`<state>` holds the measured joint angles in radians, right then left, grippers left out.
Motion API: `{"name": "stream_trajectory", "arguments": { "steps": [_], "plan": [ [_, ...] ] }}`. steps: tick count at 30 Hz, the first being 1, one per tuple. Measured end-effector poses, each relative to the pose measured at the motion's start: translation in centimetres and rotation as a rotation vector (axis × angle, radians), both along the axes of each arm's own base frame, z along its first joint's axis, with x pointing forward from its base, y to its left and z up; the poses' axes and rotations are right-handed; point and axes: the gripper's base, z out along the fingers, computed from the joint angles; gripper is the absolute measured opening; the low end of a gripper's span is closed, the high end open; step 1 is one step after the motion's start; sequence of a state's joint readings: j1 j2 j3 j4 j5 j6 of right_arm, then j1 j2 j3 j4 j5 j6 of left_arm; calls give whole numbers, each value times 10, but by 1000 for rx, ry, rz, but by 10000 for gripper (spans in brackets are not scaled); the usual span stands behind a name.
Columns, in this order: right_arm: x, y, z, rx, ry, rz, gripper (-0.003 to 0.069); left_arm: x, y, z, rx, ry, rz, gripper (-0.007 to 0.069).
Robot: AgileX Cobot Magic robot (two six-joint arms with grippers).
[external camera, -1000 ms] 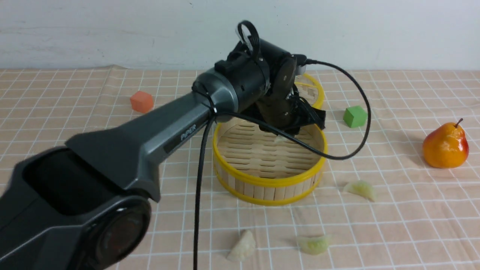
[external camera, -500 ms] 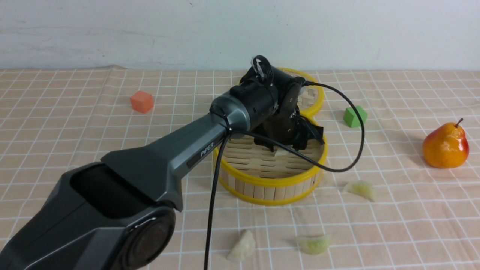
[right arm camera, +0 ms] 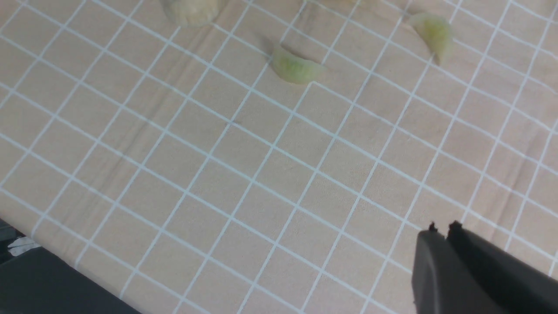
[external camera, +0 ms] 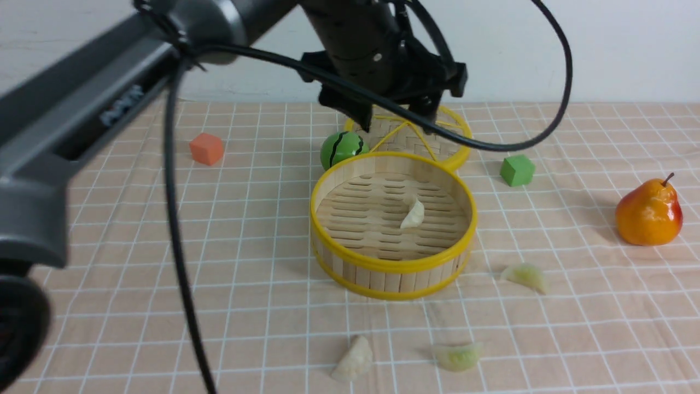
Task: Put the dumplings into the steamer on the table with the brown tablecloth.
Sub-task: 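Reach for and grasp a dumpling on the table with the left gripper, then place the dumpling into the bamboo steamer basket with the left gripper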
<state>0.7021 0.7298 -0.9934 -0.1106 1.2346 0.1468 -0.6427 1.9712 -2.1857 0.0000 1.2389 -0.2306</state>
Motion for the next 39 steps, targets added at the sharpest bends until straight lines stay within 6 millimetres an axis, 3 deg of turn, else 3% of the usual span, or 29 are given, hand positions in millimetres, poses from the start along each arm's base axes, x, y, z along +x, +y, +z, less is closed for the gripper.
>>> {"name": "stream_trajectory", "arguments": {
  "steps": [2,5,7,8,9,12,22,27,32,34,38,39],
  "plan": [
    [2,1,2,19,-26,3,43,-18,12,-10,82,41,-50,566],
    [3,3,4,38,-51,7,46,-32,14,-27,153,85,-103,563],
    [5,4,6,50,-81,20,50,-51,7,-58,239,165,-167,563],
    [5,4,6,50,-81,20,50,-52,8,-61,245,173,-168,563],
    [5,4,6,49,-87,23,52,-64,1,-83,295,228,-206,563],
    [5,4,6,47,-87,24,54,-77,-5,-114,350,291,-241,563],
    [4,3,2,26,-64,23,64,-58,-23,-185,389,279,-231,554],
    [4,3,2,16,-56,21,71,-53,-28,-222,433,332,-230,486],
    [4,2,2,8,-59,18,76,-51,-30,-223,422,342,-174,253],
    [4,2,2,5,-61,17,76,-50,-30,-221,425,345,-162,254],
    [4,1,2,1,-63,15,80,-41,-37,-198,430,341,-140,262],
    [4,1,2,1,-63,15,82,-35,-43,-177,400,305,-134,262]
  ]
}}
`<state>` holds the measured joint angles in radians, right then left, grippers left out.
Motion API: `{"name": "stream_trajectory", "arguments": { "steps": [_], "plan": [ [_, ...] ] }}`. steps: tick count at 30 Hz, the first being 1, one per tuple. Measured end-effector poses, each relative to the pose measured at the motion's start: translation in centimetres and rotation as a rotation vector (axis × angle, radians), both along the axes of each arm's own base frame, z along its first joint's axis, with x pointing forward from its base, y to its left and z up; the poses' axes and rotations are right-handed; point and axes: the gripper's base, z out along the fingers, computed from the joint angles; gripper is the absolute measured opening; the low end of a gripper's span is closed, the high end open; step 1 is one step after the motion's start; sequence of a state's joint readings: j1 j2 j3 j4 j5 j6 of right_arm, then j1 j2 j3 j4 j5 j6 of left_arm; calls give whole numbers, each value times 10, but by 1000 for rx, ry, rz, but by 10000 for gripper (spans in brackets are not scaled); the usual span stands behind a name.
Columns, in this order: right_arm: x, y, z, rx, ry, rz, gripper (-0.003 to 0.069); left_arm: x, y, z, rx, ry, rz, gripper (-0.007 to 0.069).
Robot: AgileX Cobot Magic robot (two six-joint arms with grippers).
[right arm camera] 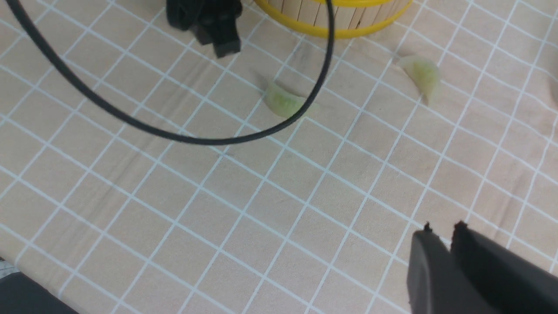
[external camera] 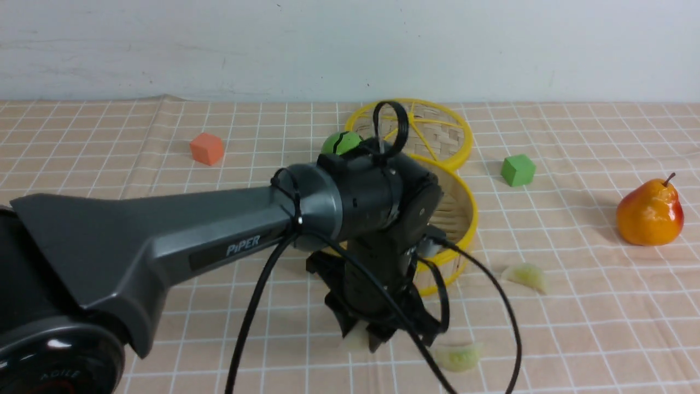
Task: Put the dumplings into the steamer on the table with the brown tablecloth.
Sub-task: 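Place the dumpling into the bamboo steamer basket with the left gripper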
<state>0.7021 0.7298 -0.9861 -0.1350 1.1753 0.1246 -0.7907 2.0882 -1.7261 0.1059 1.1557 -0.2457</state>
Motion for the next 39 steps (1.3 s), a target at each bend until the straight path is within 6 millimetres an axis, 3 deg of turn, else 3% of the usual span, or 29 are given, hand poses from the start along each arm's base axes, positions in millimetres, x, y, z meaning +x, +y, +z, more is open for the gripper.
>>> {"name": "stream_trajectory", "arguments": {
  "steps": [1,2,3,4,6,8,9,10,12,14,18,19,21,25,28,31,35,37,38,39],
  "plan": [
    [0,0,0,0,0,0,83,4,-3,13,-22,-32,0,262],
    [0,0,0,0,0,0,83,4,-3,13,-20,-33,0,262],
    [0,0,0,0,0,0,85,13,-8,35,-66,-104,2,262],
    [0,0,0,0,0,0,85,14,-9,38,-72,-112,3,262],
    [0,0,0,0,0,0,84,29,-12,64,-143,-188,24,262],
    [0,0,0,-1,-1,0,85,49,-7,75,-190,-236,81,262],
    [0,0,0,-1,-1,0,85,50,-7,76,-193,-239,81,262],
    [0,0,0,-1,-1,-1,87,68,0,78,-219,-265,136,262],
    [0,0,0,-1,-1,-1,88,81,5,73,-226,-273,175,262],
    [0,0,0,0,1,-1,92,106,15,58,-243,-290,258,262],
    [-1,0,-1,2,16,2,95,131,22,22,-240,-282,334,262],
    [-1,0,-1,2,16,2,95,131,23,22,-241,-285,335,262],
    [-2,0,-2,2,31,2,95,139,21,2,-236,-276,343,262],
    [-3,0,-2,1,39,3,95,142,18,-9,-246,-283,340,268],
    [-3,0,-2,1,40,3,98,143,18,-9,-254,-291,338,329],
    [-3,-1,-2,-9,38,-1,102,142,19,-5,-246,-293,338,444],
    [0,-4,0,-44,14,-19,104,136,24,14,-237,-286,347,505],
    [4,-4,7,-65,0,-28,86,123,31,64,-289,-329,348,517],
    [4,-3,8,-68,-2,-27,83,122,32,69,-297,-336,347,517],
    [9,1,13,-88,1,-13,57,109,39,114,-356,-395,326,512]
  ]
}}
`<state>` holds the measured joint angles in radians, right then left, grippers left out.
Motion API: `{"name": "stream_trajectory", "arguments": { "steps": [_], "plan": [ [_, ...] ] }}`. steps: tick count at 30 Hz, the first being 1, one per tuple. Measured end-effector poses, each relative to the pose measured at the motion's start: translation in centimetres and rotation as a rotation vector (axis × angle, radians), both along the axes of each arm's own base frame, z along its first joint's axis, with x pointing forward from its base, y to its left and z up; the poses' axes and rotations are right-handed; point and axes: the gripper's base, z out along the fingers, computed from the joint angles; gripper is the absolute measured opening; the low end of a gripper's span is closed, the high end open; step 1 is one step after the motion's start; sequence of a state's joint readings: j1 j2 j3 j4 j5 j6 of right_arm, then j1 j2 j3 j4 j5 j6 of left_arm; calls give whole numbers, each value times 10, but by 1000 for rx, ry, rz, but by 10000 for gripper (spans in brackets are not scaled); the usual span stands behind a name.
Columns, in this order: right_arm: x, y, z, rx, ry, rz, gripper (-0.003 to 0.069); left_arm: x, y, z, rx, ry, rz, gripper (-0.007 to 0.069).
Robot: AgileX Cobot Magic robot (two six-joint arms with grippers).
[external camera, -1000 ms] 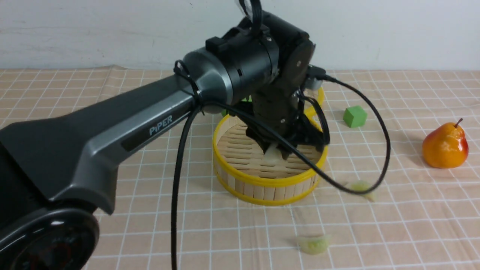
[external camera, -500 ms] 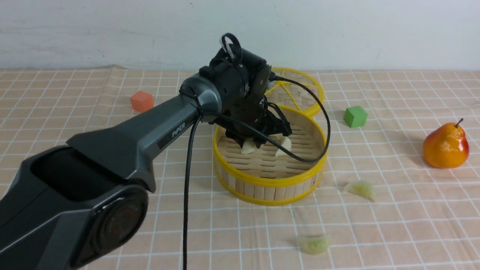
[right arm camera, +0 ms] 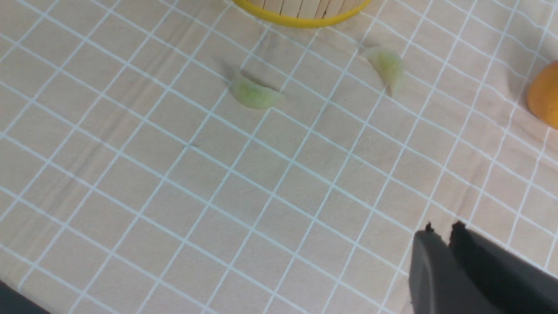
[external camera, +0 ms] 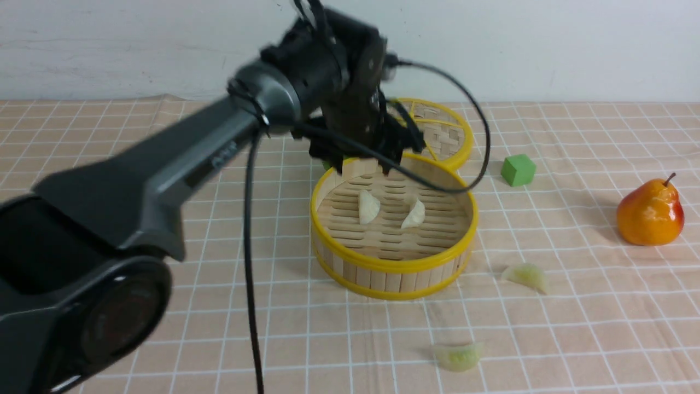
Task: Put the dumplings into the steamer on the table with the brown tablecloth.
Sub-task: 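Reach for and grasp a dumpling lying on the table beside the steamer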
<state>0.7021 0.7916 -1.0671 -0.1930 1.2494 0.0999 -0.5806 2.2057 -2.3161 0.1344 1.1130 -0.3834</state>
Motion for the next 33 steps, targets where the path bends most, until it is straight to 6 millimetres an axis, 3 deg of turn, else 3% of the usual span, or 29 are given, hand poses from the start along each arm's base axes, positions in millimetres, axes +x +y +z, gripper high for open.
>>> {"name": "stream_trajectory", "arguments": {
  "steps": [1,2,3,5,7,8,9,10,11,12,13,15,20,26,27,29,33],
  "plan": [
    [0,0,0,-3,-1,4,48,-2,1,5,-6,-8,0,512],
    [7,7,3,-35,2,40,11,-18,11,47,-37,-79,-23,491],
    [8,8,4,-38,3,45,2,-23,14,56,-45,-92,-26,487],
    [22,21,2,-98,26,107,-19,-53,33,105,-64,-152,-47,419],
    [35,33,-4,-142,57,144,-20,-77,49,135,-73,-185,-54,335],
    [37,35,-4,-148,58,151,-20,-79,51,138,-74,-187,-55,325],
    [50,48,-14,-179,108,186,-20,-97,63,158,-88,-223,-56,232],
    [50,48,-14,-179,109,190,-20,-99,65,159,-86,-224,-56,222],
    [62,63,-24,-205,162,237,-20,-114,74,170,-95,-243,-56,136],
    [64,64,-26,-204,169,239,-20,-116,76,173,-99,-249,-56,125],
    [73,76,-33,-207,213,284,-20,-129,84,179,-100,-253,-56,43],
    [92,89,-43,-177,280,327,-20,-142,93,176,-83,-230,-59,-14],
    [137,99,-63,-91,392,384,-20,-175,114,154,-33,-144,-62,-14],
    [171,110,-106,-187,423,554,-3,-229,145,109,4,-11,-79,-14],
    [172,111,-108,-192,424,560,-3,-228,145,106,11,0,-79,-14],
    [184,116,-131,-237,448,630,55,-258,160,83,-15,48,-95,-14],
    [196,122,-162,-271,486,685,237,-293,179,51,-54,46,-106,-14]
  ]
}}
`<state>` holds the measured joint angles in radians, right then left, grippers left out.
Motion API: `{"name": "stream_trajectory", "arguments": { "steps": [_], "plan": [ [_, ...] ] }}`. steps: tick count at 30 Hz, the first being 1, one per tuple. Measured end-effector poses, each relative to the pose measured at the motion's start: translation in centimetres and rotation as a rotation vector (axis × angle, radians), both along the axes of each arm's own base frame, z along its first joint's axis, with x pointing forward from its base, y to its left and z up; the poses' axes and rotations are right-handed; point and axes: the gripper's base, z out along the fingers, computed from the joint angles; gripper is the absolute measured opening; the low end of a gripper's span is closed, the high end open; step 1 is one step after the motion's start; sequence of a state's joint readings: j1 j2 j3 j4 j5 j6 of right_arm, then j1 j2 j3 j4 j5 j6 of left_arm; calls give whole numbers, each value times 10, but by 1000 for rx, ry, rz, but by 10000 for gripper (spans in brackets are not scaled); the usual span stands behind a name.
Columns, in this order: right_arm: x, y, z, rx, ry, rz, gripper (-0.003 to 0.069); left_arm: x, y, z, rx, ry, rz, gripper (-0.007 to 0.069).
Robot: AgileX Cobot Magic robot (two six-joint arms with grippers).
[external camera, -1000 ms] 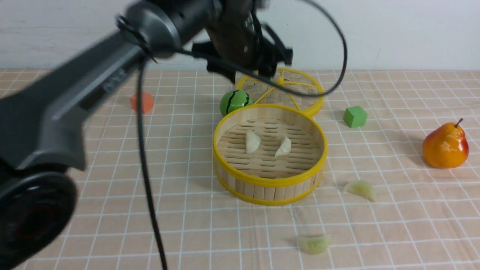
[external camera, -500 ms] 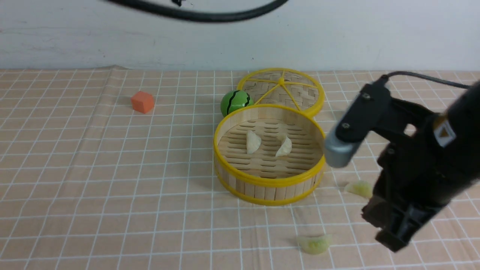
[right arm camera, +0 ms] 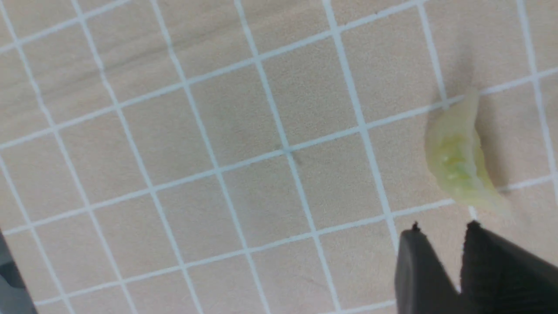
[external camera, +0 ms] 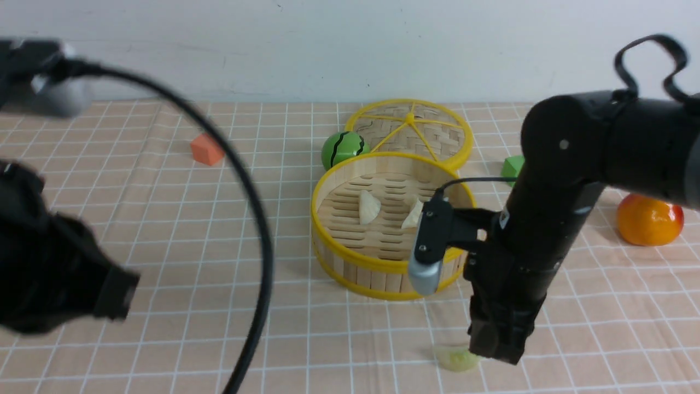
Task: Put the dumplings into the steamer on the table with the brown tablecloth.
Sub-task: 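Reach for and grasp a dumpling lying on the table beside the steamer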
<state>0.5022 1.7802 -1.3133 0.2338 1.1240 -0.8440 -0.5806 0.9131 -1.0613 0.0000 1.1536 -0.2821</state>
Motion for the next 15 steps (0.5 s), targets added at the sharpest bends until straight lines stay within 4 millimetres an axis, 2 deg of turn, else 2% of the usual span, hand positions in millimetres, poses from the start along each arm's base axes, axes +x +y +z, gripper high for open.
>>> {"name": "stream_trajectory", "arguments": {
  "steps": [2,3,4,7,9,12,15],
  "plan": [
    [7,3,-14,-10,-4,27,338,-12,8,-11,-13,-20,0,-14],
    [8,3,-17,-11,-4,29,348,-13,8,-13,-13,-21,0,-14],
    [13,5,-27,-17,-17,60,412,-20,13,-22,-17,-25,0,-14],
    [22,8,-45,-48,-62,124,463,-28,18,-35,-18,-18,-1,-14],
    [25,10,-51,-70,-92,151,465,-30,19,-39,-17,-15,-1,-14],
    [26,21,-64,-109,-142,207,420,-31,20,-44,-9,-2,-1,-14],
    [22,27,-69,-145,-139,238,307,-31,20,-45,-2,-4,0,-14]
  ]
}}
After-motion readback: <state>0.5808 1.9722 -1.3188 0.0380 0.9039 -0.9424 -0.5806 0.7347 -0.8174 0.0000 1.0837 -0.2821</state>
